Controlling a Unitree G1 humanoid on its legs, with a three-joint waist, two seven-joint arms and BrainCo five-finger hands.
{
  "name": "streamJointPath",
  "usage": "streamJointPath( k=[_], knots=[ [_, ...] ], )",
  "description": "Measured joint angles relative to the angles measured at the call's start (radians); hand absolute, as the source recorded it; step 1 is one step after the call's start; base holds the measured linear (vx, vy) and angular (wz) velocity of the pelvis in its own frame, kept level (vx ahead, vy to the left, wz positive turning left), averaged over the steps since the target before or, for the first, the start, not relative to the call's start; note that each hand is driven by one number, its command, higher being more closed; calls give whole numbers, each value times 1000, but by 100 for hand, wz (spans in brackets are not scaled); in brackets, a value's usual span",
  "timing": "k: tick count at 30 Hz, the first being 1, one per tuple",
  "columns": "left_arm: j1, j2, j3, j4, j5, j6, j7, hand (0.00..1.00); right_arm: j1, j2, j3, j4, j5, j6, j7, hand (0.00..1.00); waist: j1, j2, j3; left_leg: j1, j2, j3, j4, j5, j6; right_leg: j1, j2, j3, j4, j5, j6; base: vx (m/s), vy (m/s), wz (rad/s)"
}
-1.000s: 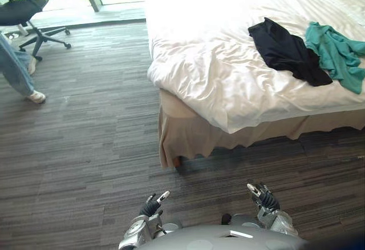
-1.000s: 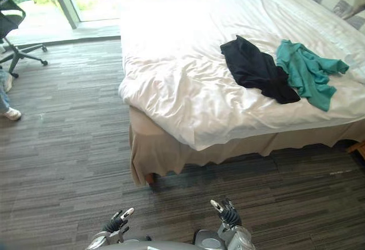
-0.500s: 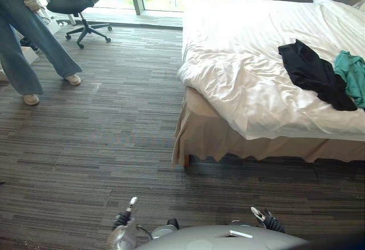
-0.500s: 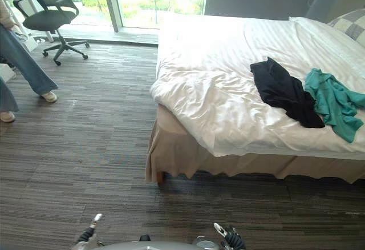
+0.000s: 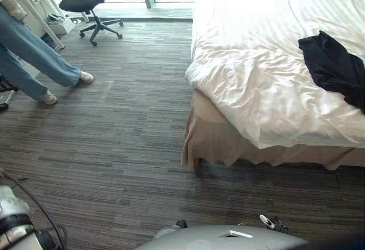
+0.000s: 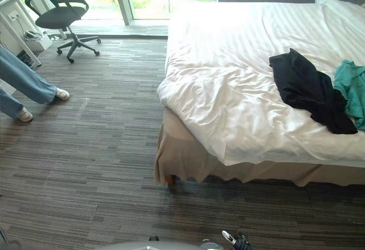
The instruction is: Tidy the bed and pick cloth on bed and put in laundry
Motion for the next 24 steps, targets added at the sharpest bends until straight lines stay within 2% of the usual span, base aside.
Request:
streamJointPath(
  k=[2,3,6,7,9,10,11,12,13,15,16,18,19,21,22,24],
  knots=[
    [-103,49,-127,-46,149,6,7,0,5,-3,-4,-19,5,1,-7,0,0,9,8,16,7,47,1,-11,-16,-19,2,33,22,-9,10,24,-5,-42],
    [-128,59,-161,-54,188,12,12,0,5,-3,-4,-25,5,3,-8,0,-3,9,9,16,8,60,5,-15,-22,-29,1,40,35,-15,13,-12,-9,-61],
    [-270,73,-342,-126,389,81,34,0,5,-4,-21,-63,3,9,-2,0,-17,14,38,5,12,123,39,-28,-40,-90,-2,87,99,-37,8,-51,-27,-60],
    [-332,71,-449,-159,496,124,49,0,0,-11,-40,-78,3,12,4,0,-44,15,50,-42,11,132,74,-31,-36,-147,-11,104,142,-46,8,-112,-45,-33],
    [-404,68,-550,-176,576,171,66,0,-8,-29,-49,-95,-2,12,12,0,-70,21,81,-91,12,138,117,-38,-25,-201,-17,121,180,-48,8,-102,-28,-23],
    [-469,57,-614,-182,614,206,75,0,-14,-44,-63,-114,-10,11,20,0,-90,33,115,-129,12,154,143,-40,-22,-241,-21,133,205,-48,8,-128,-26,-32],
    [-555,46,-700,-183,656,260,85,0,-27,-69,-82,-123,-15,11,23,0,-119,52,165,-162,11,161,158,-37,-17,-290,-25,150,240,-48,8,-127,-27,-34],
    [-595,39,-741,-183,678,291,86,0,-36,-82,-90,-123,-16,11,23,0,-137,57,190,-168,10,167,158,-35,-13,-311,-26,161,259,-50,12,-115,-26,-32],
    [-619,29,-765,-183,699,314,91,0,-39,-89,-91,-124,-16,9,23,0,-145,58,203,-169,10,181,159,-35,-12,-325,-26,174,274,-55,18,-83,-29,-35],
    [-682,-9,-832,-181,779,402,112,0,-39,-102,-90,-162,-14,3,35,0,-177,58,226,-192,11,217,181,-36,-10,-382,-28,203,339,-72,19,-59,-48,-30],
    [-696,-14,-847,-180,796,422,113,0,-40,-103,-88,-176,-14,-1,41,0,-183,57,232,-200,12,225,186,-36,-10,-398,-28,208,353,-74,19,-35,-67,-27],
    [-749,-28,-884,-179,850,509,115,0,-38,-107,-73,-251,-13,-22,66,0,-200,51,271,-206,17,278,195,-37,-7,-438,-26,227,400,-85,23,-45,-67,-28],
    [-757,-31,-889,-179,852,526,116,0,-36,-109,-68,-268,-13,-27,71,0,-204,52,273,-216,20,293,204,-42,0,-452,-26,230,410,-87,23,-75,-61,-17],
    [-804,-49,-895,-179,868,596,135,0,-36,-113,-36,-347,-12,-38,87,0,-222,40,297,-260,46,371,258,-64,14,-496,-23,234,443,-88,23,-78,-46,-8],
    [-818,-55,-895,-180,872,610,140,0,-35,-112,-28,-369,-11,-39,92,0,-225,35,304,-271,53,387,273,-70,17,-506,-21,235,451,-88,23,-91,-21,-7],
    [-874,-67,-911,-180,872,666,158,0,-34,-113,21,-447,12,-53,108,0,-226,3,326,-319,89,440,336,-105,29,-556,-9,241,479,-87,22,-113,-21,-9]
  ],
)
